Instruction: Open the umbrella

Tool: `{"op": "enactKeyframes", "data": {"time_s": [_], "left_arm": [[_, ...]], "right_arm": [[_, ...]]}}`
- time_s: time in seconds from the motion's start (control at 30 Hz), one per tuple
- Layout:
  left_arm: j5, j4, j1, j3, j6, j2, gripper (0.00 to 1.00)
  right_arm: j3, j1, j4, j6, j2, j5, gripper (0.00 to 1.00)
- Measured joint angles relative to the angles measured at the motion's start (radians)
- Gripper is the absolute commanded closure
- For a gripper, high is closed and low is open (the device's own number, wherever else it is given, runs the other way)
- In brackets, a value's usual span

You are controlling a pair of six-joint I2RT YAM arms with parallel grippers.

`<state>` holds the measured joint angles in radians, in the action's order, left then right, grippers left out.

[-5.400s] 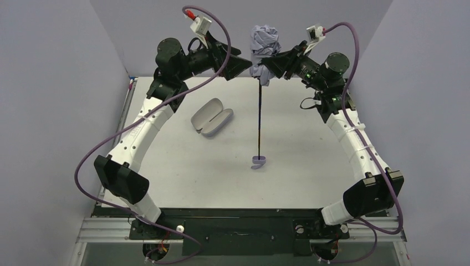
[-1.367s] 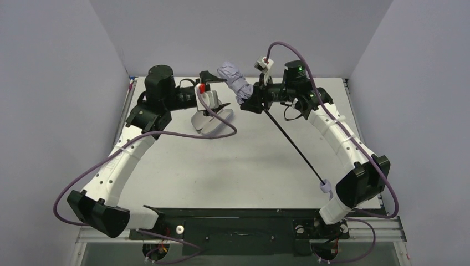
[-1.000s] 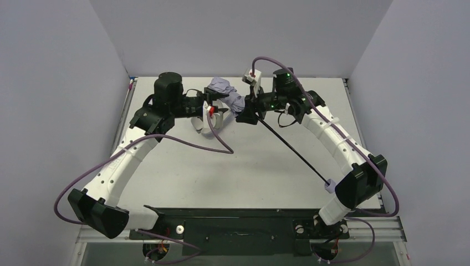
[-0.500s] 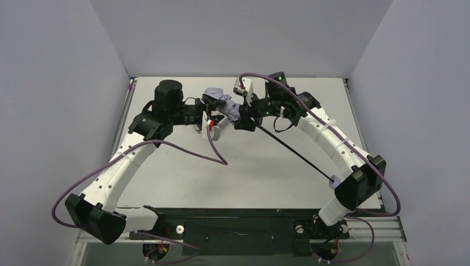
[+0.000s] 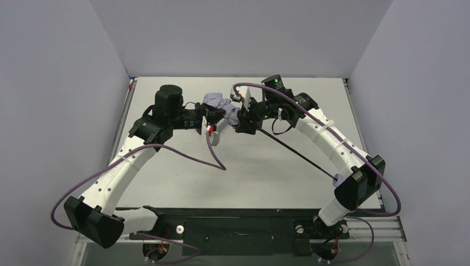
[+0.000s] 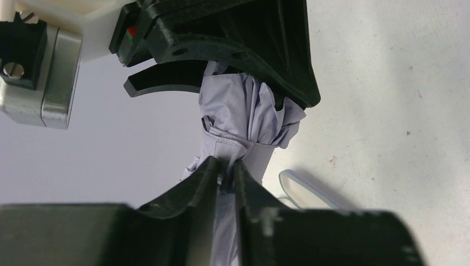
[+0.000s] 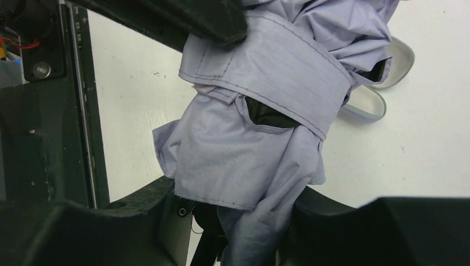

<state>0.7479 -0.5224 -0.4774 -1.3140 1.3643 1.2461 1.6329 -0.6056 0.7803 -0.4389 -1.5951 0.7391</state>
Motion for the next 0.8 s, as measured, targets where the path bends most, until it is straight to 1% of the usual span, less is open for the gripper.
{"op": "enactKeyframes", "data": {"time_s": [0.17, 0.37, 0.57, 0.67, 0.8], "left_arm": [[0.000, 0.072, -0.002, 0.035, -0.045, -0.010, 1.00], [0.000, 0.144, -0.002, 0.058, -0.109, -0.015, 1.00], [-0.001, 0.259, -0.002, 0.081, -0.294, -0.016, 1.00], [-0.015, 0.344, -0.002, 0.102, -0.420, -0.015, 1.00], [-0.043, 0.457, -0.003, 0.108, -0.534, -0.010, 1.00]], "right_arm": [[0.005, 0.002, 0.002, -0.019, 0.000, -0.027, 1.00], [0.019, 0.002, 0.009, -0.041, 0.000, -0.047, 1.00], [0.047, 0.001, 0.035, -0.117, 0.000, -0.086, 1.00], [0.057, 0.001, 0.043, -0.166, 0.000, -0.111, 1.00], [0.060, -0.006, 0.061, -0.223, 0.000, -0.130, 1.00]]}}
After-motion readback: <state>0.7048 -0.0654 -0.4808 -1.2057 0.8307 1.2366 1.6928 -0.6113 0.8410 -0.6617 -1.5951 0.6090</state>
